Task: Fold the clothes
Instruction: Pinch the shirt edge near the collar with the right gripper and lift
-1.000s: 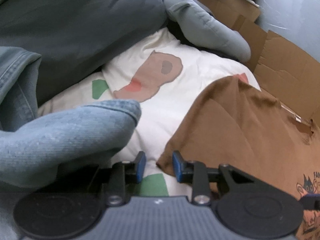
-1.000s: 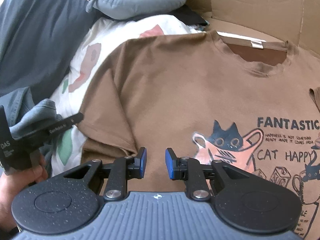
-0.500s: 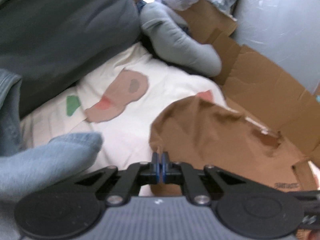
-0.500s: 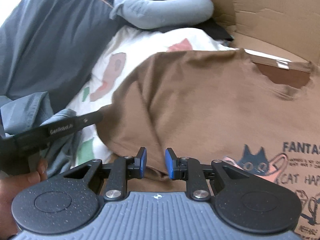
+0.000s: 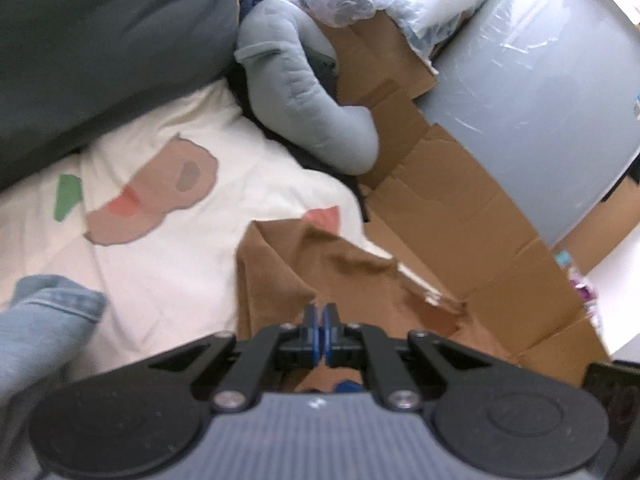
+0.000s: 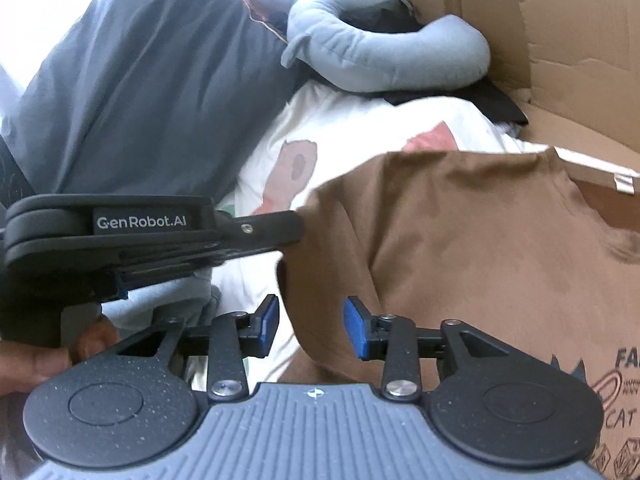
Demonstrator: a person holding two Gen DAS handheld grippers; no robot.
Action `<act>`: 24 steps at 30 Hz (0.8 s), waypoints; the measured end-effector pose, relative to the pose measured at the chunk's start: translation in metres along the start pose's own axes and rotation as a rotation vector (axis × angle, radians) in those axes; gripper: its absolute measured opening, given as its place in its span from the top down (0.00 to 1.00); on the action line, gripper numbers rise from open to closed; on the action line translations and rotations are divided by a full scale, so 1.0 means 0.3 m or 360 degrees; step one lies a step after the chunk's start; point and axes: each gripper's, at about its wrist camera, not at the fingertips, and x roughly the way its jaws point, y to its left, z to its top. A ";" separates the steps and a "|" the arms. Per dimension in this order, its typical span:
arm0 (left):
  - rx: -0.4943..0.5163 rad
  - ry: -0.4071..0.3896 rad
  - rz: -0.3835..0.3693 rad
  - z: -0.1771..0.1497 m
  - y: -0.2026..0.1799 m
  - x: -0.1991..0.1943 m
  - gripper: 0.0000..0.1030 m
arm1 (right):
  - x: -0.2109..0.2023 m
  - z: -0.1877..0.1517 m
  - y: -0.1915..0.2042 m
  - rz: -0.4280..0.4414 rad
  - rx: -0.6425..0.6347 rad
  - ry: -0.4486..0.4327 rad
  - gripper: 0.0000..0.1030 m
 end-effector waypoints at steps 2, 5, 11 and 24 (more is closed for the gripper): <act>-0.0031 0.0017 -0.0049 0.007 -0.010 0.004 0.97 | 0.003 0.018 0.005 -0.0002 -0.0016 -0.0015 0.52; -0.0063 0.0045 -0.0112 0.017 -0.024 0.013 0.97 | 0.012 0.037 0.002 -0.0008 -0.0022 -0.0033 0.51; -0.0135 0.0120 -0.0242 0.030 -0.046 0.046 0.97 | 0.035 0.073 -0.015 -0.0078 -0.0126 -0.0082 0.53; 0.0126 0.0062 -0.0044 0.105 -0.060 0.084 0.63 | 0.036 0.100 -0.154 -0.0114 -0.0170 -0.0092 0.98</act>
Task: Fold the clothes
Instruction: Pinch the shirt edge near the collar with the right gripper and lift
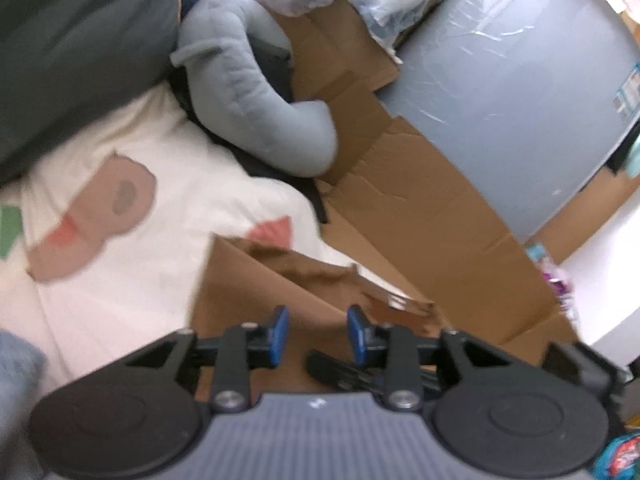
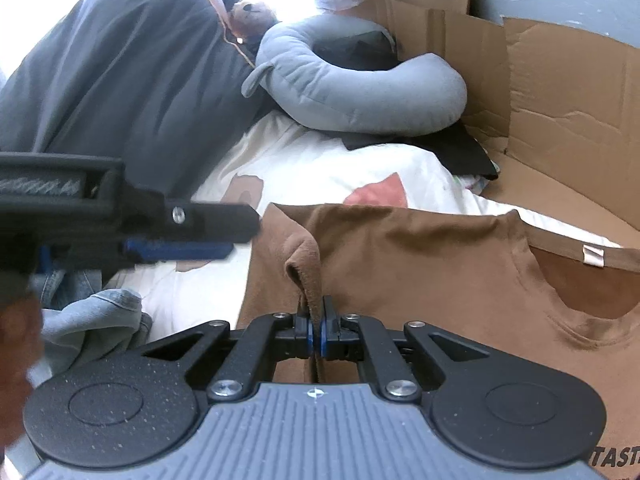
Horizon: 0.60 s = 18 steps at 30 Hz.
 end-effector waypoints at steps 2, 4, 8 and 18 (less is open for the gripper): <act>0.0036 -0.0012 0.0064 0.029 0.018 0.018 0.54 | 0.001 -0.008 -0.022 0.0012 0.0029 0.0007 0.98; 0.0080 -0.0016 0.0129 0.060 0.030 0.048 0.49 | 0.005 -0.014 -0.046 0.0009 0.0059 0.0019 0.98; 0.0153 0.0028 0.0201 0.116 0.044 0.124 0.49 | 0.017 -0.022 -0.083 0.0008 0.0117 0.0031 0.98; 0.0113 0.0195 0.0282 0.201 0.083 0.301 0.51 | 0.063 -0.051 -0.145 0.0010 0.0249 0.0034 0.98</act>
